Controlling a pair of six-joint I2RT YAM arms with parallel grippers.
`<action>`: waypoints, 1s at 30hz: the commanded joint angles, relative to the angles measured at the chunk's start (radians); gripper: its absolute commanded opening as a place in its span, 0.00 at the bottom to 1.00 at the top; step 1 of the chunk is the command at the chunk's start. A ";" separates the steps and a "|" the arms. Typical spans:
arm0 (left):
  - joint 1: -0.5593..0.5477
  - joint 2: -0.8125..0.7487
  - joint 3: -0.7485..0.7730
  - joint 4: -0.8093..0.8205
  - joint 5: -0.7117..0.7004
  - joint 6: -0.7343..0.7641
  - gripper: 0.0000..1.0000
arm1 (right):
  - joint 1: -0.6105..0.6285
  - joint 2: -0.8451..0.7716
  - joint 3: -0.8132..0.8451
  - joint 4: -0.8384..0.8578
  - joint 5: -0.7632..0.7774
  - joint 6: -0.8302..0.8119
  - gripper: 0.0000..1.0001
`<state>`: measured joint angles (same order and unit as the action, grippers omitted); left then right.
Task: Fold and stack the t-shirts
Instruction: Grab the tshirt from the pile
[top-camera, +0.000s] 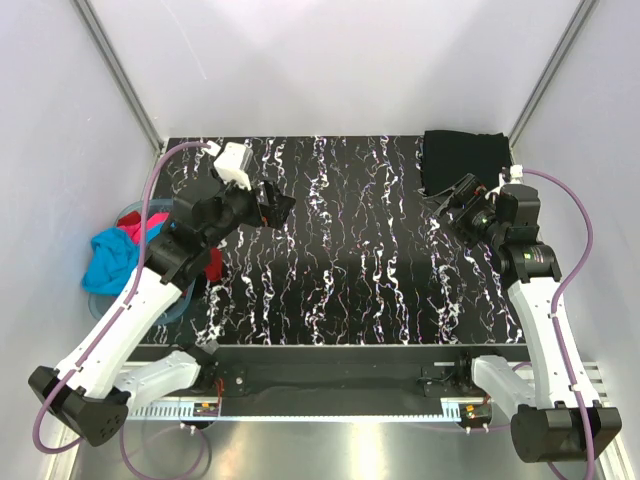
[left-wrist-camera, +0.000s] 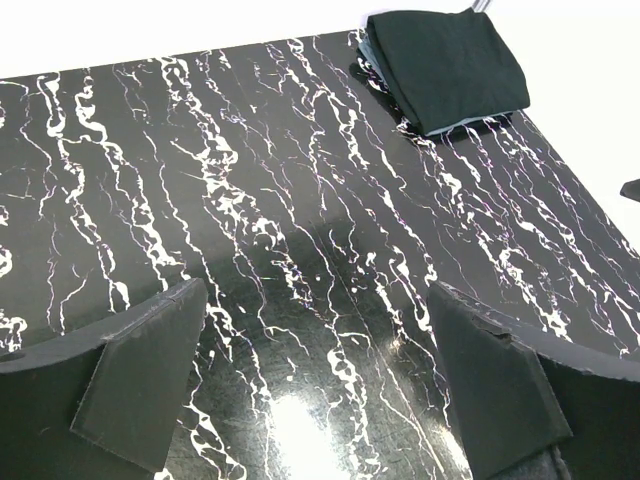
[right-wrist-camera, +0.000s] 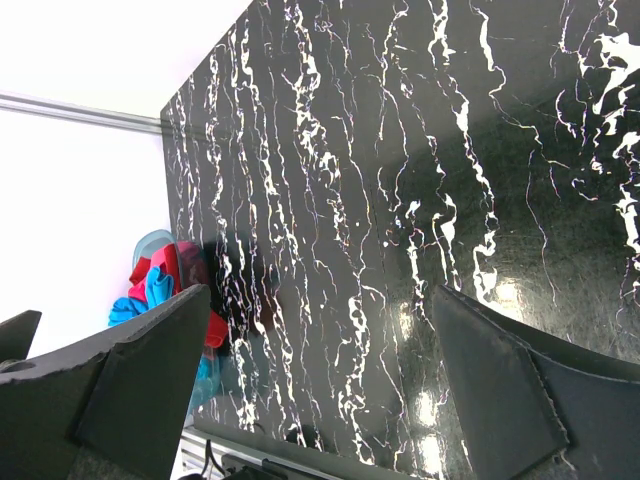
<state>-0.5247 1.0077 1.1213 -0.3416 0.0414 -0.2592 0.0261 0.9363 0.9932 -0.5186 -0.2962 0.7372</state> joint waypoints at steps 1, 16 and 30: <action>-0.005 -0.009 0.012 0.067 -0.038 -0.015 0.99 | 0.006 -0.019 0.038 0.020 0.014 -0.007 1.00; 0.408 0.035 0.121 -0.388 -0.233 -0.437 0.88 | 0.006 -0.059 0.033 0.035 -0.018 0.004 1.00; 0.732 0.287 0.015 -0.622 -0.452 -0.789 0.88 | 0.043 -0.045 0.039 0.060 -0.113 0.045 1.00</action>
<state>0.1841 1.2613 1.1522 -0.9737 -0.3710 -0.9714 0.0540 0.8867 0.9936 -0.4965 -0.3676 0.7681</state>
